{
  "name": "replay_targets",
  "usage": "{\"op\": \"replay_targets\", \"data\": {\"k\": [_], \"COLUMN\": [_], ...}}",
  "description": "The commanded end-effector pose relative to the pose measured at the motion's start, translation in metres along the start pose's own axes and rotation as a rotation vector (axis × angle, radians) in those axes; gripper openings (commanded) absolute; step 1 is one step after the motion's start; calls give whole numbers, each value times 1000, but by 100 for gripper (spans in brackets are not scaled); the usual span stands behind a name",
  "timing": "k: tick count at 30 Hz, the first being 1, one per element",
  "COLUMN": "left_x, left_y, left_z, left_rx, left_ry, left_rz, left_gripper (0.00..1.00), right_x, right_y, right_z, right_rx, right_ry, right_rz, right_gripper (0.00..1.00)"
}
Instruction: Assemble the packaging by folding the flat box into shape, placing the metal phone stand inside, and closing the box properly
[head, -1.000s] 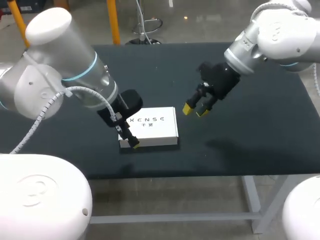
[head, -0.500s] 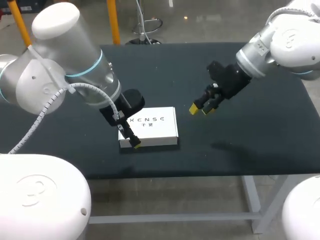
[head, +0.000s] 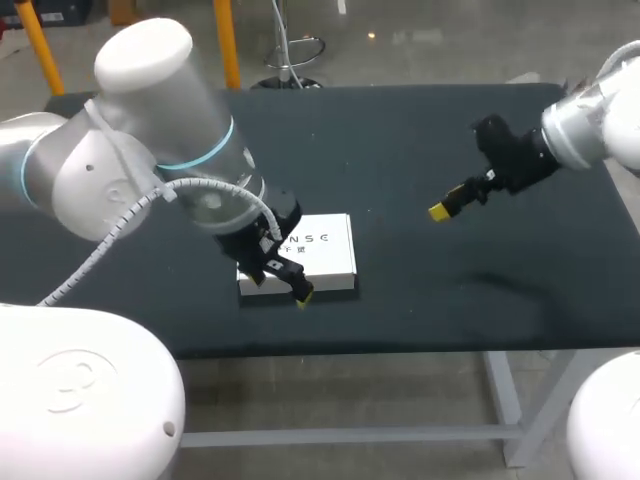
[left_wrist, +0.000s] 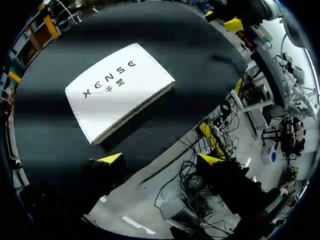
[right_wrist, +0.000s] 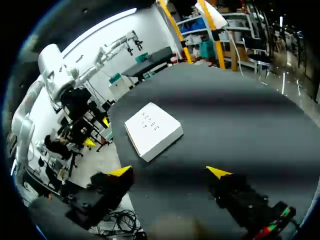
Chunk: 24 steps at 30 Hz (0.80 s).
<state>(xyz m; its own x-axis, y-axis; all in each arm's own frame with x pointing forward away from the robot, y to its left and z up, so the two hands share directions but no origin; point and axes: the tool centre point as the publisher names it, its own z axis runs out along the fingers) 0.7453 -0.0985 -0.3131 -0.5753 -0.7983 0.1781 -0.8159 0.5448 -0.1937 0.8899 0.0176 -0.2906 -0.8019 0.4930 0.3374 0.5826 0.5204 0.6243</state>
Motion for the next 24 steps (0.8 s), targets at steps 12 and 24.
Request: {"op": "replay_targets", "data": {"k": [12,24], "left_x": [10,19], "left_y": [2,12], "left_z": [19,42], "left_rx": [-141,23], "left_ry": [-79,-195], "left_rz": [-109,-360], "left_gripper": [100,100], "right_x": [6,-31], "right_y": [-17,-26], "right_z": [-4,-9], "right_rx": [-150,-377], "right_ry": [-188,-263], "right_rz": [-207,-445], "right_gripper": [100,100]}}
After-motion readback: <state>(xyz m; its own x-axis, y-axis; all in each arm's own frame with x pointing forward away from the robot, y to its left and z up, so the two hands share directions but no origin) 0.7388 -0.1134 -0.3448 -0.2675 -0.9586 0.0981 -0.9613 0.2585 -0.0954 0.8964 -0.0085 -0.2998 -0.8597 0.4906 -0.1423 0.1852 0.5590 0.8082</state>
